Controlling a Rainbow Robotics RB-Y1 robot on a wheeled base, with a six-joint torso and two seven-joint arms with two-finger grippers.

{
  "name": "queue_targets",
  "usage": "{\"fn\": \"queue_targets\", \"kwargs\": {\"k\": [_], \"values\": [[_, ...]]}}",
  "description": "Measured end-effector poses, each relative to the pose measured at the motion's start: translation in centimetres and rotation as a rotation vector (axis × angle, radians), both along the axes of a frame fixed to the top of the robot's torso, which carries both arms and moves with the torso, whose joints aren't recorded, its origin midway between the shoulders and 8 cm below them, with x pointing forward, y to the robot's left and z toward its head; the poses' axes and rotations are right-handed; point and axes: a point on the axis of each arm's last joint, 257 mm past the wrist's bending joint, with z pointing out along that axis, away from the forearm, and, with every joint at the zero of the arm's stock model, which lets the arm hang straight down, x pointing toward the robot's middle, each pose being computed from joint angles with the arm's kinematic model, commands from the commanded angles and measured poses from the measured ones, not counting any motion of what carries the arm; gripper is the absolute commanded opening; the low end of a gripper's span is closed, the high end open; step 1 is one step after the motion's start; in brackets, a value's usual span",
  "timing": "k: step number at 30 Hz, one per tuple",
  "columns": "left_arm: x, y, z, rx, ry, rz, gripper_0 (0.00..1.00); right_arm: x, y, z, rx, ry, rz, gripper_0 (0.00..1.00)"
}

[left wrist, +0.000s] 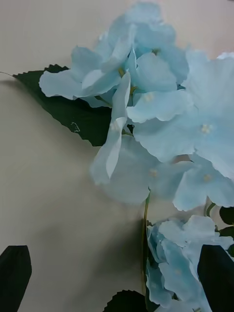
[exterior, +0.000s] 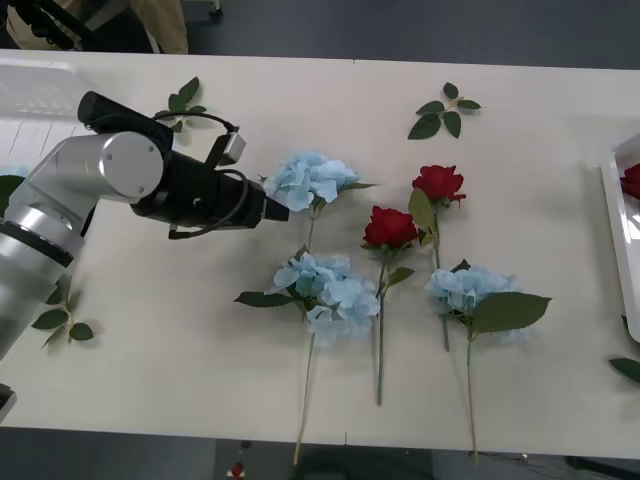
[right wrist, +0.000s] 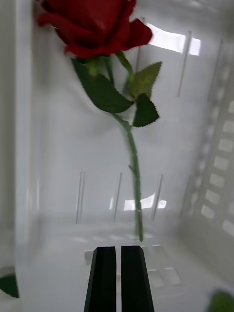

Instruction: Put the red flowers into the right box and the blue flowers into the left box

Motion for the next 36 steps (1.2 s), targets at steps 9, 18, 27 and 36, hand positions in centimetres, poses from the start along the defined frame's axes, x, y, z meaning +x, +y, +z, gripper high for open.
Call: {"fn": "queue_targets", "kwargs": {"k": [9, 18, 27, 36], "values": [[2.4, -2.3, -0.1, 0.033, 0.012, 0.011, 1.0, -3.1, -7.1, -1.8, -0.026, 0.036, -0.165, 0.0], [2.0, -4.7, -3.1, 0.196, -0.013, -0.09, 1.0, -3.7, -9.3, -4.5, -0.128, 0.085, -0.142, 0.0], [1.9, -4.9, -4.6, 0.268, -0.037, -0.117, 0.99, -3.7, -9.8, -4.6, -0.125, 0.07, -0.152, 0.7], [4.0, -7.3, -5.2, 0.31, -0.093, -0.106, 0.91, -2.6, -8.8, -4.6, -0.078, 0.026, -0.14, 0.99]]}}
